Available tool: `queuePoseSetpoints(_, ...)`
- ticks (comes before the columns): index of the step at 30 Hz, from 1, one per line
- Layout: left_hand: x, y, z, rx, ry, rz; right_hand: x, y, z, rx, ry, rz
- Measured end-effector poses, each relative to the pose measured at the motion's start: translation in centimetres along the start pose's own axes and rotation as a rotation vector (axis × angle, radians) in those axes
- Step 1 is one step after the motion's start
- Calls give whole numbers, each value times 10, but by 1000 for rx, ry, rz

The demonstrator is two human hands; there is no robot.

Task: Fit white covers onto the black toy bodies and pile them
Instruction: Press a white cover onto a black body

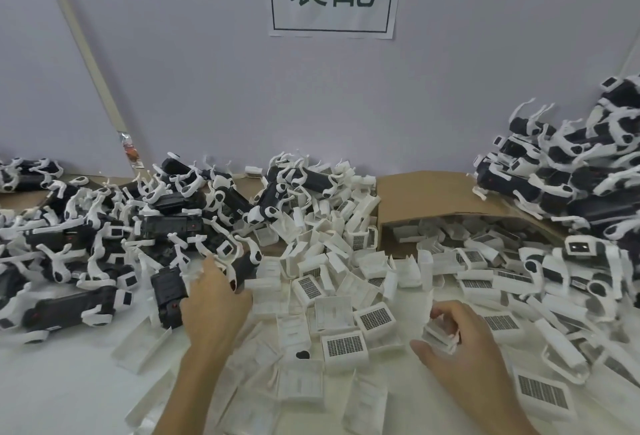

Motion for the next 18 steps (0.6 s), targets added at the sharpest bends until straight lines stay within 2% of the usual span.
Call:
queuePoseSetpoints(9,4,7,-4,141,134,-119,-5,0,-1,116,21,-36)
queuePoseSetpoints(14,1,-8,-4,-13,177,-207,-3,-2,-3,97,75,-30)
queuePoseSetpoints(18,-14,-25,-18,-139,286,-285,-4,-8,-1,63,38,-87)
Point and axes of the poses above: each hand's wrist, its own x-axis towards the middle knuckle, its own y-axis out of the palm, z = x × y, the point moved 5 cm from there along x, towards the middle knuckle, and after that the axes turned 8 degrees about z, right-handed, at the moved point
